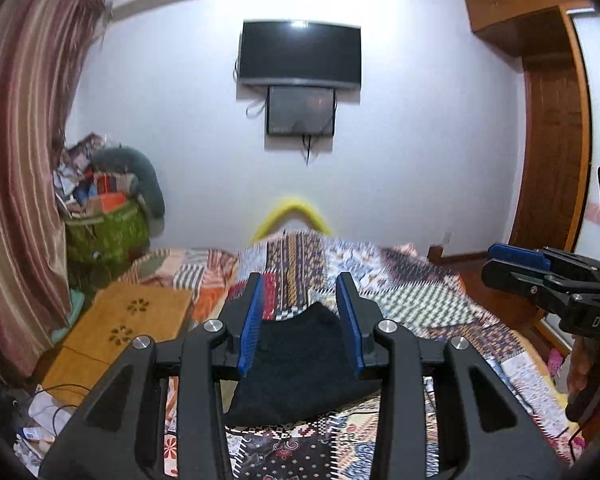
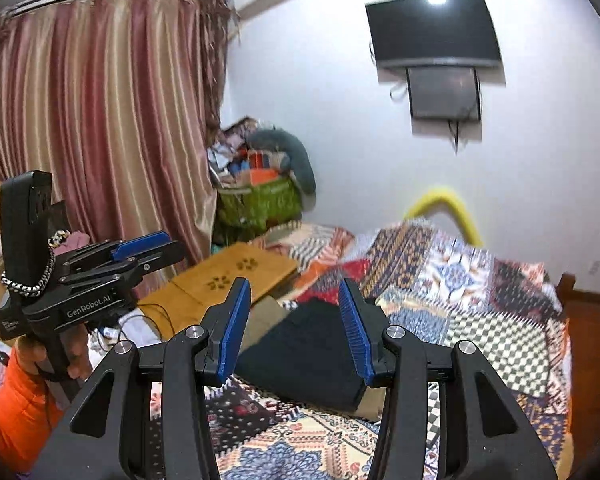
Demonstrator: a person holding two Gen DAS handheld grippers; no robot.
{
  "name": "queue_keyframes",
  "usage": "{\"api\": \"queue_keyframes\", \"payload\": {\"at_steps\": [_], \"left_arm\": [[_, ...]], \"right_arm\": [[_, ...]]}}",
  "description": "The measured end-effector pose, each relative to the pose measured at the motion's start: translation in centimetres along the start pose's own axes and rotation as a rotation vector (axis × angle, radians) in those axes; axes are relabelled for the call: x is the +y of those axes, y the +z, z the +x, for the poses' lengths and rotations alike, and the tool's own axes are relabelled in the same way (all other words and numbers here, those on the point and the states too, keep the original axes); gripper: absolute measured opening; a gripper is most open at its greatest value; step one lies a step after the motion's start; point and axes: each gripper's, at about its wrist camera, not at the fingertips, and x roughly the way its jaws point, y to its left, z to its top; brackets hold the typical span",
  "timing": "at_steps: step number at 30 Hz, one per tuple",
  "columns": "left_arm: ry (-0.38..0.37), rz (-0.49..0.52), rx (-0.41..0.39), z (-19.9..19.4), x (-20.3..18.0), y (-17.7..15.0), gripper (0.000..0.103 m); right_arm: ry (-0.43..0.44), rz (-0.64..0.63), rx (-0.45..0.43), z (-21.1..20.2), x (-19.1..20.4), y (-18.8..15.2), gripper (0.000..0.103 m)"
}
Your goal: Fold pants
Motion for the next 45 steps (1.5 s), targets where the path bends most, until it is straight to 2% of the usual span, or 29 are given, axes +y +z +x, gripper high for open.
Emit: {"api": "queue_keyframes", "payload": {"at_steps": [2,4,6,9,10,11,13,16,17,26,45], "left_arm": [[0.003,0.014,-0.041,-2.7,-0.6,0.5,0.052],[0.017,0.028,-0.084,-5.2,-1.1,0.7,0.06],[0.025,0.038,-0.112,-7.2,-1.5,0.8,0.066],[0.03,0.034,-0.14,-9.9,-1.9,0.6,0.076],[0.033,0.028,-0.148,-10.6,-2.0,0.5,0.085],[0.039,0.022,-0.156,-11.2,-2.1,0.3,0.095],[0.057,0.017,-0.185,-12.6,-2.4,-0.1,0.102],[0.063,0.019,-0.196,-13.6,-2.5,-0.3,0.102],[0.059,0.013,-0.194,-13.9,-2.5,-0.4,0.102],[0.041,-0.025,-0.168,-14.5,-2.5,-1.3,0.102],[0.029,-0.02,-0.151,-13.7,-3.0,-1.6,0.102]], "right_arm": [[-0.009,-0.008,-0.035,-1.8,1.0,0.2,0.042],[-0.016,-0.011,-0.066,-3.4,2.0,0.2,0.043],[-0.026,-0.011,-0.091,-4.5,2.7,0.2,0.054],[-0.048,-0.019,-0.128,-6.2,3.9,0.0,0.062],[-0.055,-0.02,-0.136,-6.7,4.3,0.0,0.063],[-0.06,-0.019,-0.146,-6.9,4.4,-0.1,0.069],[-0.067,-0.024,-0.166,-7.5,4.8,-0.1,0.08],[-0.095,-0.033,-0.19,-8.2,5.3,-0.1,0.095],[-0.104,-0.035,-0.197,-8.3,5.4,-0.2,0.102],[-0.115,-0.005,-0.2,-9.1,6.1,-0.6,0.103],[-0.121,0.01,-0.167,-9.1,6.1,-1.4,0.103]]}}
